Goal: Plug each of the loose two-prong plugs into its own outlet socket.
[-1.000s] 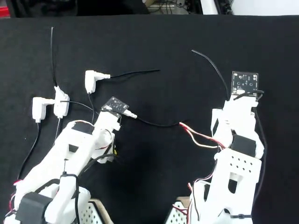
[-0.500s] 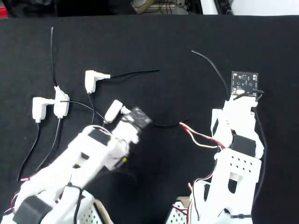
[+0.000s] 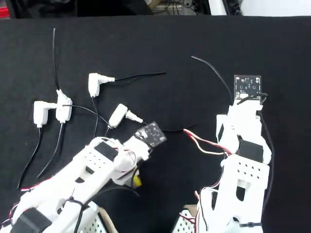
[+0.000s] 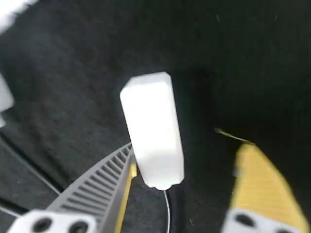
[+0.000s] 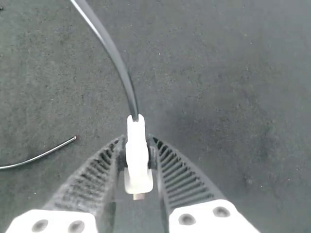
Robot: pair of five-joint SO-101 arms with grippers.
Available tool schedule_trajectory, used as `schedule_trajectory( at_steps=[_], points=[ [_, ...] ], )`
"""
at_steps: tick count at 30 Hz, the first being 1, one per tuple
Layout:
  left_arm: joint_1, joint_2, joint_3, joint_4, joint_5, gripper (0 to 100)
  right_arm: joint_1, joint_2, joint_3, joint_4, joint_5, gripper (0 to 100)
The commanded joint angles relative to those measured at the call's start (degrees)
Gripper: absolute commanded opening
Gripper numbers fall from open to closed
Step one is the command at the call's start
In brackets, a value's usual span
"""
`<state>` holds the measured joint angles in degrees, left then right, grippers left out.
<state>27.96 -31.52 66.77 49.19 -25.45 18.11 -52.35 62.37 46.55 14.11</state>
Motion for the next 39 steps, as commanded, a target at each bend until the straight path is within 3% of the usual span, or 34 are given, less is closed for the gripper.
schedule_trajectory(
  at_steps=[1,6,13,19,22,25,30,34,39],
  points=[
    [-6.46,0.26,-4.26,-1.05,-0.88,36,-0.79,-1.27,-0.40,-1.14,0.35,1.2],
    [-15.16,0.26,-8.48,-0.62,-2.55,33,-0.88,-1.27,-0.31,-1.23,0.35,1.2],
    [-16.22,0.26,-9.01,-0.35,-2.90,33,-0.79,-1.19,-0.40,-1.14,0.35,1.2],
    [-14.20,-5.98,-11.65,13.10,-2.37,33,-0.79,-1.10,-1.01,0.09,-0.18,1.1],
    [-11.82,-16.26,-11.38,21.01,3.52,33,-1.76,-1.10,-6.99,8.18,-0.09,1.1],
    [-11.47,-30.24,-6.81,21.27,7.38,33,-9.76,-1.01,-13.85,14.07,-0.18,1.1],
    [-11.56,-54.51,12.18,12.75,7.74,33,-26.20,0.66,-22.37,18.37,-5.63,1.1],
    [-12.44,-73.41,20.09,16.09,7.74,33,-35.34,4.00,-27.91,17.41,-10.55,1.1],
    [-16.22,-70.07,16.13,16.09,11.69,33,-47.82,9.27,-30.73,10.73,-14.68,1.1]
  ],
)
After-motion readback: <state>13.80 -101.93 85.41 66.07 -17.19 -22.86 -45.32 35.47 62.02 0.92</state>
